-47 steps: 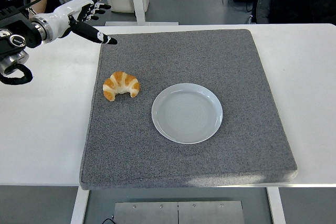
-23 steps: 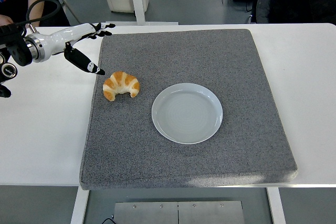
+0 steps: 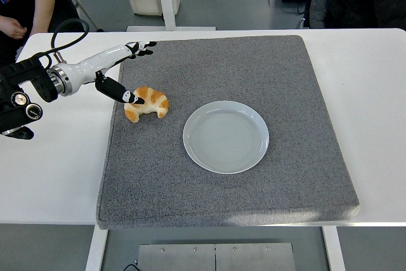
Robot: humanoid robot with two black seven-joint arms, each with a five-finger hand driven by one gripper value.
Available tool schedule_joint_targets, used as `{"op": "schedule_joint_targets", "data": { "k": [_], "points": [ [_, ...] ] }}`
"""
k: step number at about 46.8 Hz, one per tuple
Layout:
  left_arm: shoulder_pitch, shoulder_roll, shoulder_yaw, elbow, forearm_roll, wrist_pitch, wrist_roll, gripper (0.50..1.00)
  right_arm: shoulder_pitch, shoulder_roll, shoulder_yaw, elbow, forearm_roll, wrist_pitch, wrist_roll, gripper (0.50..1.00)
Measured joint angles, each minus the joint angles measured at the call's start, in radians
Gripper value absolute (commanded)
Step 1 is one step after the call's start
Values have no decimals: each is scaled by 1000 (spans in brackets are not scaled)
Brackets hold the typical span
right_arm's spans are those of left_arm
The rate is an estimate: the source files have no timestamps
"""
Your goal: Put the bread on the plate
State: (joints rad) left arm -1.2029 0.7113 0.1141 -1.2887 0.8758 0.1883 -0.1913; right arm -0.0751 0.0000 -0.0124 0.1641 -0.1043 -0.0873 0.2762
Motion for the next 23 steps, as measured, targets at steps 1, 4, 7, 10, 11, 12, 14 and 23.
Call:
{"op": "schedule_joint_targets", "data": {
  "k": [1, 4, 7, 10, 11, 12, 14, 23],
  "points": [
    [7, -8, 0, 8, 5, 4, 0, 965, 0, 0, 0, 0, 0, 0, 0, 1000],
    [25, -35, -1, 40, 15, 13, -3, 965, -1, 0, 0, 0, 0, 0, 0, 1000],
    [35, -57, -2, 64, 18, 21, -7, 965, -2, 0, 0, 0, 0, 0, 0, 1000],
    [39, -73, -2, 79, 18, 28, -13, 965, -3, 0, 0, 0, 0, 0, 0, 1000],
    [39, -80, -2, 85, 18, 32, -16, 965, -3, 0, 0, 0, 0, 0, 0, 1000],
    [41, -84, -1, 90, 18, 35, -17, 965, -3, 0, 0, 0, 0, 0, 0, 1000],
    [46, -95, -1, 99, 19, 40, -18, 965, -3, 0, 0, 0, 0, 0, 0, 1000],
    [60, -131, -1, 120, 17, 47, -19, 965, -3, 0, 0, 0, 0, 0, 0, 1000]
  ]
}}
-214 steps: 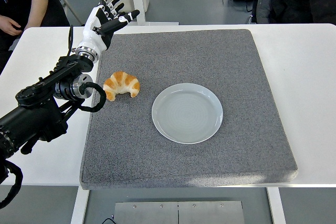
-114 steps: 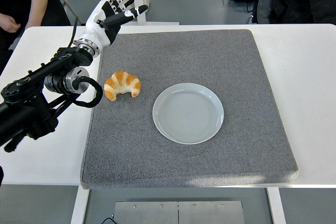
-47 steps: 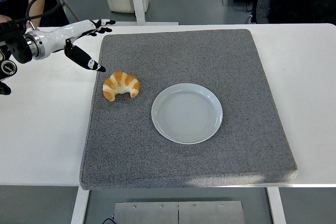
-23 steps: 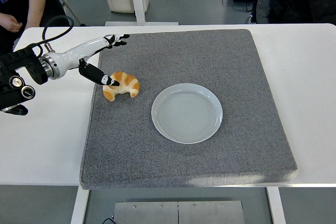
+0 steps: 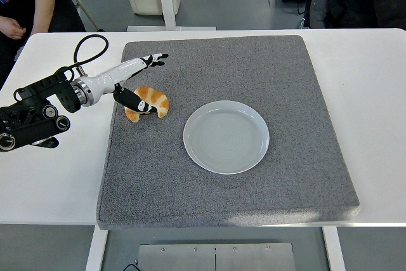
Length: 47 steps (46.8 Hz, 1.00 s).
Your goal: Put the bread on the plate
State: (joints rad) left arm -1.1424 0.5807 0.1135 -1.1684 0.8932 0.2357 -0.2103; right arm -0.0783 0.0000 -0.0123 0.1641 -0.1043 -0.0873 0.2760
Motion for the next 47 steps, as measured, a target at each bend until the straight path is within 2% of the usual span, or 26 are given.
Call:
{"op": "schedule_joint_targets", "data": {
  "k": [19, 30, 47],
  "points": [
    [36, 0, 6, 18, 1, 14, 0, 965, 3, 0, 0, 0, 0, -2, 0, 1000],
    [47, -4, 0, 67, 0, 16, -33, 965, 3, 0, 0, 0, 0, -2, 0, 1000],
    [59, -24, -2, 82, -1, 24, -37, 965, 2, 0, 0, -1, 0, -2, 0, 1000]
  ]
}}
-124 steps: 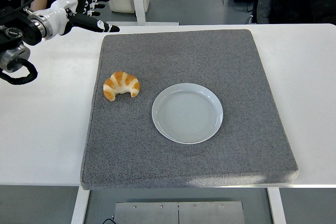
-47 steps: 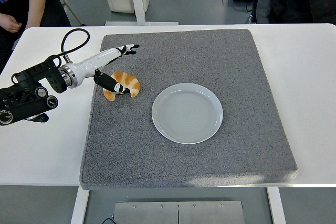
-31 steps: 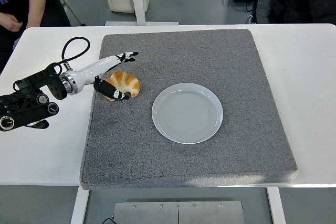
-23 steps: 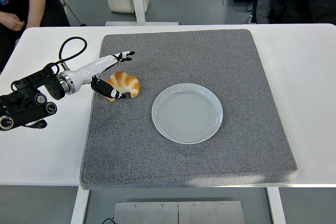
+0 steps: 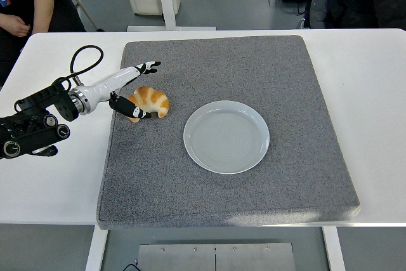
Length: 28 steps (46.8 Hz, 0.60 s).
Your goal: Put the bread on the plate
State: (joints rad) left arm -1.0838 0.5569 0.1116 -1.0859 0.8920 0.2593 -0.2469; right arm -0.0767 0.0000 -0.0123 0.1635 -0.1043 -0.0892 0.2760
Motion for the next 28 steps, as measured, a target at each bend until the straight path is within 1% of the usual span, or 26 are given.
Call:
{"op": "schedule_joint_targets", "data": {
  "k": [7, 14, 19, 28],
  "points": [
    [6, -8, 0, 19, -4, 2, -1, 963, 0, 0, 0, 0, 0, 0, 0, 1000],
    [17, -41, -1, 63, -5, 5, -26, 960, -4, 0, 0, 0, 0, 0, 0, 1000],
    [24, -60, 0, 88, -9, 5, -28, 957, -6, 0, 0, -1, 0, 0, 0, 1000],
    [28, -73, 0, 98, -11, 5, -28, 937, -6, 0, 0, -1, 0, -1, 0, 1000]
  ]
}}
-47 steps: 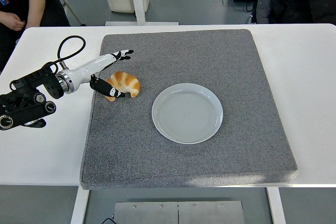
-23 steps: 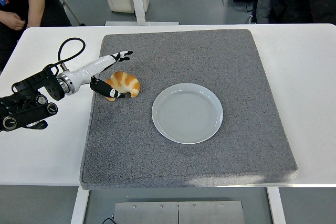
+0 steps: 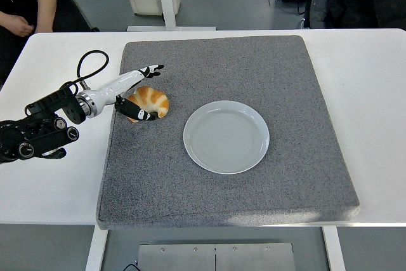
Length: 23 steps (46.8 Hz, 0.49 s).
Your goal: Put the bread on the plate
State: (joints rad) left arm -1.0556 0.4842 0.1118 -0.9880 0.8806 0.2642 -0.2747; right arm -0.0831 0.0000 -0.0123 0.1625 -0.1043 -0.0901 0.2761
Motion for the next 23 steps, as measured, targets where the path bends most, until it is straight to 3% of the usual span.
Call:
{"op": "schedule_joint_targets", "data": {
  "k": [19, 23],
  "points": [
    [3, -6, 1, 0, 0, 0, -1, 895, 0, 0, 2, 0, 0, -1, 0, 1000],
    [6, -6, 2, 0, 0, 0, 0, 865, 0, 0, 2, 0, 0, -1, 0, 1000]
  ]
}}
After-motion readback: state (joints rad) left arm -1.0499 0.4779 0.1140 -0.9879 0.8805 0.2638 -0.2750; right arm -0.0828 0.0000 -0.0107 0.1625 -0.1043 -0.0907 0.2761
